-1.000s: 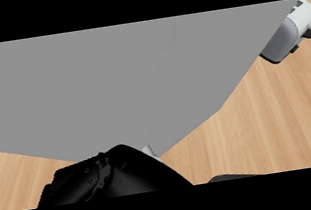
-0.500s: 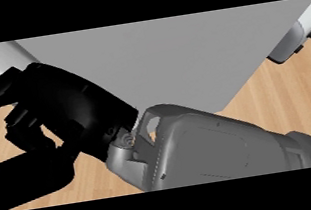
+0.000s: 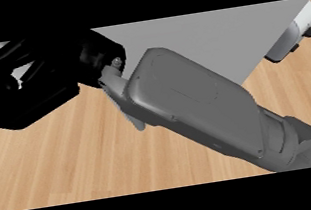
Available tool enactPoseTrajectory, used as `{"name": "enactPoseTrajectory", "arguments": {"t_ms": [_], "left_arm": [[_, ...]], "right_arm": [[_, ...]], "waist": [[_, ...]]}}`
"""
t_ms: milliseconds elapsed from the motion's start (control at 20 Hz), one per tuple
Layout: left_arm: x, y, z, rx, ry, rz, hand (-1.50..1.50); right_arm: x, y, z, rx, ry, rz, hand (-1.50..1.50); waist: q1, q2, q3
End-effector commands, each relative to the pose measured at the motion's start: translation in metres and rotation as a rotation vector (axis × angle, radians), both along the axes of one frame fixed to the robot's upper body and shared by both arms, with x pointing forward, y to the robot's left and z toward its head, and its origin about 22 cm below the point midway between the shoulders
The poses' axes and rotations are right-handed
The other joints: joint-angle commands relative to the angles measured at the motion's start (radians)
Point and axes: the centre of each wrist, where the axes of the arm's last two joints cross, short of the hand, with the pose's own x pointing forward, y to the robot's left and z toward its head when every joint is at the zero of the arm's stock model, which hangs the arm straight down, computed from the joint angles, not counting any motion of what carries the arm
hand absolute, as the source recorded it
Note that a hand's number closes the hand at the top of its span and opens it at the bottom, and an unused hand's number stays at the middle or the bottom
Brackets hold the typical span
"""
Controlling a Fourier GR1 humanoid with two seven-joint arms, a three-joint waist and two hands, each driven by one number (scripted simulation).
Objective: Pick up the wine, place it into the cabinet and close the cabinet
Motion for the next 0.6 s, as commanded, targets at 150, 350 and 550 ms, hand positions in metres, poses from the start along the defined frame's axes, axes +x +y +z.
{"name": "enactPoseTrajectory", "arguments": {"t_ms": [150, 350, 550], "left_arm": [[0.001, 0.007, 0.015, 0.016, -0.007, 0.018, -1.5], [0.0, 0.016, 0.019, 0.025, -0.008, 0.034, -1.5], [0.0, 0.011, 0.018, 0.009, 0.0, -0.022, -1.5]], "right_arm": [[0.064, -0.043, -0.012, 0.069, -0.082, -0.226, 1.5], [0.075, -0.05, -0.029, 0.085, -0.072, -0.323, 1.5], [0.09, -0.079, -0.037, 0.076, -0.07, -0.36, 1.5]], "waist": [[-0.031, 0.003, 0.006], [-0.029, 0.004, 0.005], [-0.038, 0.009, 0.005]]}}
